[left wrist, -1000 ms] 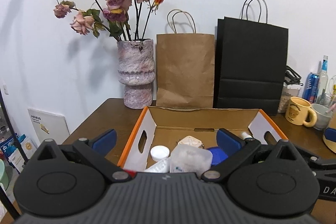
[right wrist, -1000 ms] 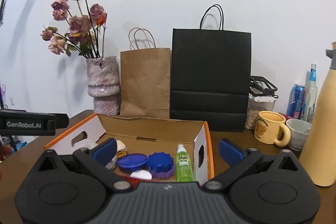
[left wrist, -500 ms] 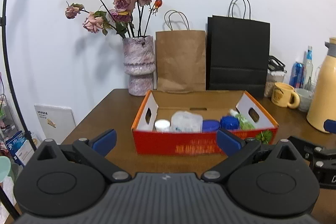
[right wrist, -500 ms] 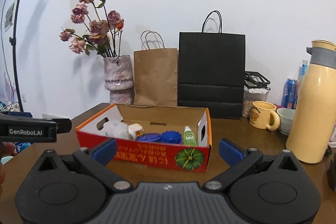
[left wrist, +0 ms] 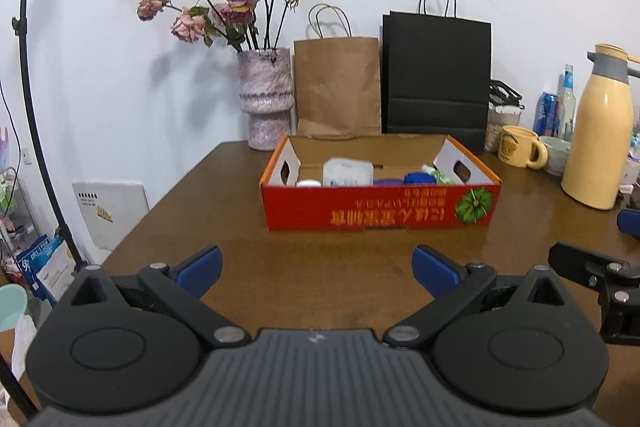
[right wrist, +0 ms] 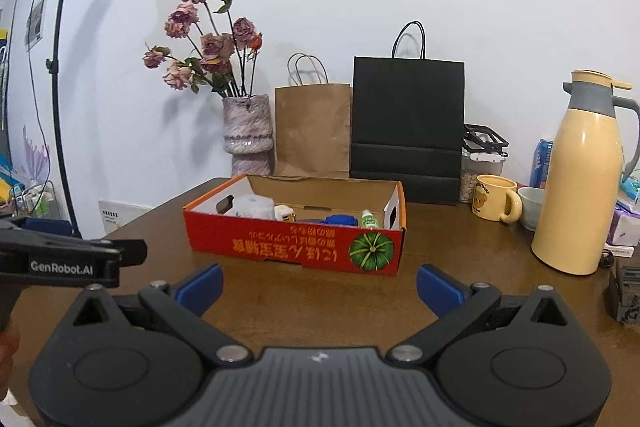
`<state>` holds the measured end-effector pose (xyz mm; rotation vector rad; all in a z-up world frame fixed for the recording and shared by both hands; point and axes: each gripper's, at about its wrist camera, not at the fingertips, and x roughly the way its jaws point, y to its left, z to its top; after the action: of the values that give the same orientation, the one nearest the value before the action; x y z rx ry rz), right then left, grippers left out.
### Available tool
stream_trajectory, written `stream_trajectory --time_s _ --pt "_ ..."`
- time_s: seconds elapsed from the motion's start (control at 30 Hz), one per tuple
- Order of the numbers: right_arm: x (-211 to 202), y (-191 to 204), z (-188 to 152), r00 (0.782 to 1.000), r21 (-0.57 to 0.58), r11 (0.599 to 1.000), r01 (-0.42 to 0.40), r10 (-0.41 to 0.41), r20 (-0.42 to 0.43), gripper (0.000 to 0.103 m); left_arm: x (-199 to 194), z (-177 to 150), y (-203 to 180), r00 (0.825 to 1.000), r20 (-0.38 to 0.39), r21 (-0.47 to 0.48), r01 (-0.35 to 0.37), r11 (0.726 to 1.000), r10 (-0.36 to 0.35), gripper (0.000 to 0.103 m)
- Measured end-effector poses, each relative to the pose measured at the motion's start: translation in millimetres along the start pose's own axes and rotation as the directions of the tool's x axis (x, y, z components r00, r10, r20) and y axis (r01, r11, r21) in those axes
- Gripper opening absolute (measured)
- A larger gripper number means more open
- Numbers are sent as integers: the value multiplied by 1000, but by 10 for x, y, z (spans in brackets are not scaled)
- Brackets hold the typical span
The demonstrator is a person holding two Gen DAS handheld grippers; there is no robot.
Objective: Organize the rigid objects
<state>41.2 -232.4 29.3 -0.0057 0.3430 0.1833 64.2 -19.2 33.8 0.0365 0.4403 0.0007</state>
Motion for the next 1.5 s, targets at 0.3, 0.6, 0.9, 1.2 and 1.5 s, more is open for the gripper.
stream_trajectory --time_s 0.3,0.6,0.9,1.2,1.5 --pt "-177 80 -144 1000 -7 1000 -9 9 -21 103 -127 -233 13 999 -52 -9 15 1000 -16 103" --pt "-243 125 -139 1000 -15 1000 -13 13 -12 103 -167 -265 33 998 -53 -10 16 1000 -16 103" --pt "-238 159 -132 1000 -21 1000 -16 15 -12 103 -178 -273 34 998 -54 -12 13 1000 -14 103" --pt "-232 168 -128 1000 -22 1000 -16 16 -12 103 -186 -264 37 999 -52 -9 14 1000 -15 103" --pt "-233 175 -127 1000 -23 1000 -14 14 -11 103 -188 -253 17 999 -50 -6 13 1000 -13 103"
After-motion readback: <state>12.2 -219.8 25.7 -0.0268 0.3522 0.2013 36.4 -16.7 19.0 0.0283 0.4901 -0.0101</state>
